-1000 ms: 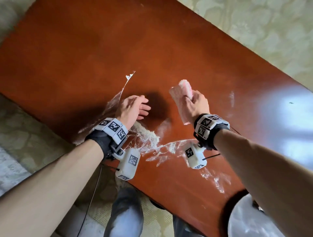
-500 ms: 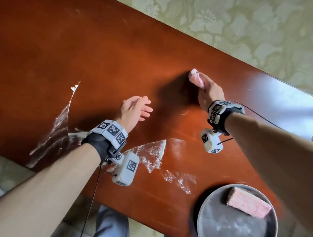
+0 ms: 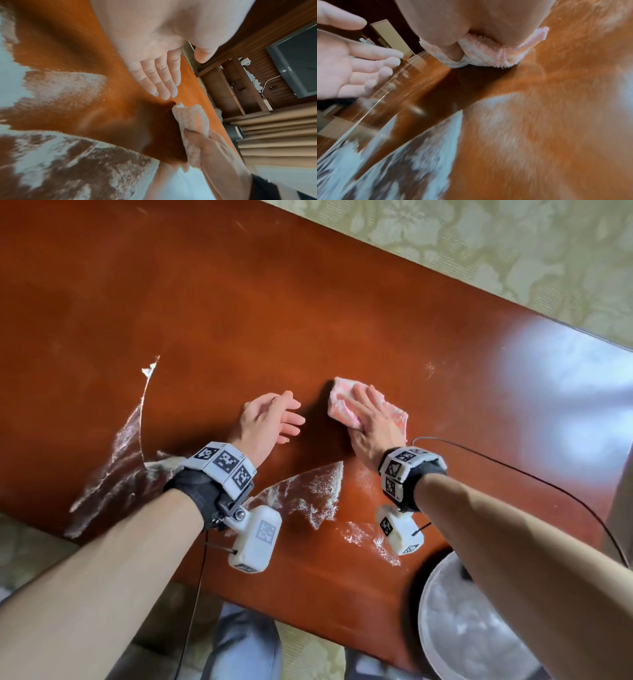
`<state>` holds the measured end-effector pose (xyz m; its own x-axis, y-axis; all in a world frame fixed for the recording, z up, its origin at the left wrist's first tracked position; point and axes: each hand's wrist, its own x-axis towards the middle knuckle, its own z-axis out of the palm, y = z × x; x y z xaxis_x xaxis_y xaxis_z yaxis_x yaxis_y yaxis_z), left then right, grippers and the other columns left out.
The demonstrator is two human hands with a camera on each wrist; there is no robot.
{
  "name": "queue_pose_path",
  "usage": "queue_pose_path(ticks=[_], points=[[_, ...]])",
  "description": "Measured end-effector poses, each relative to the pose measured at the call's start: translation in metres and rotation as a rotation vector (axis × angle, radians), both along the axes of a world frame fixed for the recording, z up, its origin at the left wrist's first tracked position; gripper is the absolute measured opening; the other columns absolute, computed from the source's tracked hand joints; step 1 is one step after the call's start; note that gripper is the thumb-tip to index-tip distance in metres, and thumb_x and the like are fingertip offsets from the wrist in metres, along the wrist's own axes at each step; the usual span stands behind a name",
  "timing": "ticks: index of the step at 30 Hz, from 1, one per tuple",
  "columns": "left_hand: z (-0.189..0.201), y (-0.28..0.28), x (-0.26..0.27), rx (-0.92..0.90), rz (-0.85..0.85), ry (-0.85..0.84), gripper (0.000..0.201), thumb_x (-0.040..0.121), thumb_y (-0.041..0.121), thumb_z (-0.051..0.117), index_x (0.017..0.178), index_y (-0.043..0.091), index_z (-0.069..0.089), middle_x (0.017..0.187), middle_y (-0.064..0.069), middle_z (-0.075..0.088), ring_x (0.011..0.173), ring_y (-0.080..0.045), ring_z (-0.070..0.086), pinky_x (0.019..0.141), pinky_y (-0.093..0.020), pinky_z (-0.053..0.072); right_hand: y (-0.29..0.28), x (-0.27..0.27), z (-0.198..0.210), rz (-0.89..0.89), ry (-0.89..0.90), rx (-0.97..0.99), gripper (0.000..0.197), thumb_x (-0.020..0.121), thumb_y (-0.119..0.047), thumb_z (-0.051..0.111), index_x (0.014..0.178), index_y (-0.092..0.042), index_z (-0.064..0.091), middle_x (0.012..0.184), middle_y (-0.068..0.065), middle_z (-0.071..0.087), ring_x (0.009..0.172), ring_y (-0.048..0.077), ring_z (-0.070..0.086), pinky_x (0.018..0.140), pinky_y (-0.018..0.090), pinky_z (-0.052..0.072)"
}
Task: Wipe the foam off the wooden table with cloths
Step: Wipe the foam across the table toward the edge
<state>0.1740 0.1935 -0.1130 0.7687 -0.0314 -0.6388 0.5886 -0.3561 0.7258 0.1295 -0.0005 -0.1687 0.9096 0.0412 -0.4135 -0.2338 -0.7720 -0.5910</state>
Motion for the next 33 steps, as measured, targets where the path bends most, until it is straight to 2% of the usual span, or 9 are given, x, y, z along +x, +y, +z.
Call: queue_pose_path(ticks=[4,10,14,17,20,23,26,29,33], points=[[-0.003,0.024,-0.010,-0.014,-0.058,-0.014,0.036,0.102,0.033,0.046,0.104,0.007,0.071,0.092,-0.013,0.076,0.081,-0.025,0.071,0.069,-0.031,0.053,0.039,-0.042,-0.001,-0.077,0.005,0.008,0.062,0.089,-0.002,0.041,0.148,-0.021,0.034,0.160,0.003,0.016,0.149,0.025,0.002,0.111,0.023,-0.001],[-0.006,0.064,-0.034,-0.048,-0.148,-0.022,0.037,0.102,0.032,0.047,0.106,0.003,0.070,0.092,-0.015,0.076,0.078,-0.024,0.069,0.065,-0.028,0.052,0.120,-0.097,-0.006,-0.194,0.030,0.042,0.064,0.090,-0.005,0.042,0.149,-0.024,0.029,0.161,0.004,0.010,0.149,0.026,-0.002,0.116,0.027,-0.007],[-0.013,0.095,-0.048,-0.024,-0.238,-0.015,0.036,0.101,0.034,0.047,0.102,0.008,0.071,0.088,-0.009,0.077,0.079,-0.022,0.072,0.069,-0.032,0.054,0.167,-0.107,-0.006,-0.319,0.024,0.139,0.058,0.092,-0.011,0.038,0.147,-0.027,0.034,0.161,0.003,0.012,0.149,0.024,-0.002,0.121,0.040,0.002],[-0.015,0.115,-0.054,-0.010,-0.261,-0.032,0.033,0.101,0.033,0.047,0.096,0.012,0.072,0.085,-0.005,0.076,0.074,-0.018,0.071,0.069,-0.033,0.055,0.192,-0.103,0.000,-0.386,0.034,0.239,0.064,0.081,-0.019,0.030,0.144,-0.028,0.038,0.160,0.005,0.018,0.149,0.026,0.003,0.119,0.046,0.008],[-0.012,0.126,-0.058,0.001,-0.251,-0.045,0.034,0.101,0.032,0.047,0.099,0.010,0.073,0.087,-0.008,0.075,0.076,-0.022,0.073,0.061,-0.027,0.055,0.206,-0.097,0.005,-0.512,0.155,0.324,0.053,0.092,-0.029,0.033,0.145,-0.032,0.037,0.156,0.002,0.029,0.145,0.024,0.024,0.117,0.038,0.020],[-0.004,0.124,-0.061,0.006,-0.203,-0.091,0.034,0.101,0.030,0.048,0.101,0.005,0.072,0.090,-0.011,0.075,0.079,-0.022,0.071,0.068,-0.028,0.055,0.195,-0.097,0.018,-0.665,0.056,0.389,0.041,0.095,-0.029,0.041,0.133,-0.041,0.051,0.133,-0.004,0.060,0.125,0.017,0.053,0.104,0.030,0.040],[0.003,0.110,-0.063,0.015,-0.172,-0.118,0.035,0.099,0.033,0.050,0.099,0.005,0.070,0.090,-0.013,0.075,0.076,-0.023,0.070,0.071,-0.033,0.053,0.156,-0.099,0.028,-0.705,-0.024,0.290,0.043,0.092,-0.025,0.044,0.131,-0.041,0.052,0.120,-0.007,0.068,0.112,0.018,0.062,0.095,0.032,0.050],[0.009,0.086,-0.065,0.011,-0.166,-0.112,0.037,0.091,0.042,0.050,0.092,0.012,0.071,0.086,-0.011,0.076,0.074,-0.023,0.070,0.073,-0.037,0.053,0.097,-0.102,0.036,-0.649,-0.083,0.212,0.057,0.084,-0.014,0.041,0.135,-0.038,0.048,0.129,-0.001,0.063,0.124,0.023,0.054,0.102,0.039,0.045],[0.014,0.054,-0.070,0.025,-0.172,-0.123,0.034,0.096,0.041,0.049,0.091,0.015,0.071,0.086,-0.008,0.077,0.074,-0.021,0.071,0.075,-0.038,0.055,0.023,-0.101,0.038,-0.538,-0.057,0.074,0.072,0.080,0.002,0.037,0.145,-0.028,0.038,0.149,0.001,0.043,0.144,0.026,0.027,0.115,0.043,0.027]])
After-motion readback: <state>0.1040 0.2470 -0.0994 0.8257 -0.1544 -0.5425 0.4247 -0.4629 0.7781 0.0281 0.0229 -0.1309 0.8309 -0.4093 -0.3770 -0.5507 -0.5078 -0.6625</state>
